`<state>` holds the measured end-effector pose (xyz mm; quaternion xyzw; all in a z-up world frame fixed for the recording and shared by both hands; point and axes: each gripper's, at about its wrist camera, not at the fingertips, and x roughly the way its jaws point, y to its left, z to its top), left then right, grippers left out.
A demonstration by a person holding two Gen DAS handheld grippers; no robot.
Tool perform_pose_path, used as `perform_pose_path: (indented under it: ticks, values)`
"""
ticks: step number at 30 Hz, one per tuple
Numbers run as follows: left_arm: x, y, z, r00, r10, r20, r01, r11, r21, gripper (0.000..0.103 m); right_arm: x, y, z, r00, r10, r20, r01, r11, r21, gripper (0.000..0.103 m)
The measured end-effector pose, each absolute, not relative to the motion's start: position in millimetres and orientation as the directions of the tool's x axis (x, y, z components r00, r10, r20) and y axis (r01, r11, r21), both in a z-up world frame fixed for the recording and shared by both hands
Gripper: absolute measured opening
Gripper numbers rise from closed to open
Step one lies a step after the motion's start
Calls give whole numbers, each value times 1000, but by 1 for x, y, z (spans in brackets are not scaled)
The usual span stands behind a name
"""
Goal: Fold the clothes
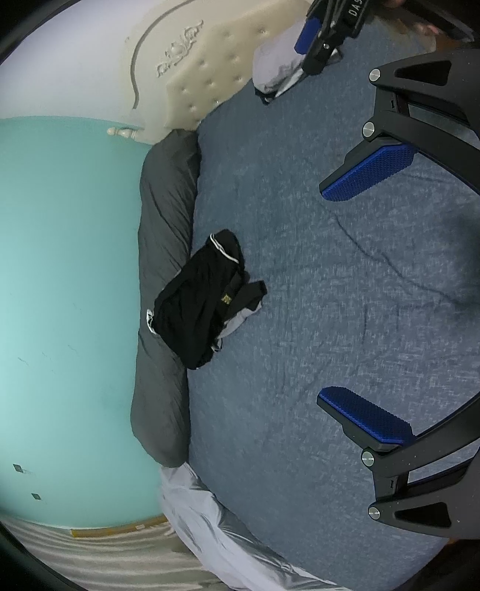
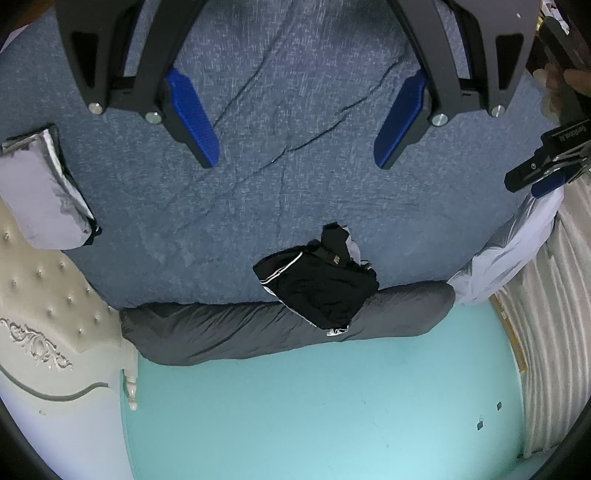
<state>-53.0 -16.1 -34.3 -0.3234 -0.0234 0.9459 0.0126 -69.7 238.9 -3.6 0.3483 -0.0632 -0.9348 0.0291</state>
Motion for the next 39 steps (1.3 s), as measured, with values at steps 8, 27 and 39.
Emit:
perform_pose_path:
  ticks: [8,27,39]
  values:
    - [-105,-43,-75,-781,35,-623,17,-997,-78,103,-127,240,-38,-727,-78,-683,7,-994,106,87]
    - [-230,-91,-203,-731,138,-668,6,-978,-208,103,-304,223,-115,-695,-94,-712,69,-996,64,87]
    - [-260,-119,-246,-740,166,-652,4,-968,-251,103,-411,195,-163,-685,-95,-723,147,-989,-9,87]
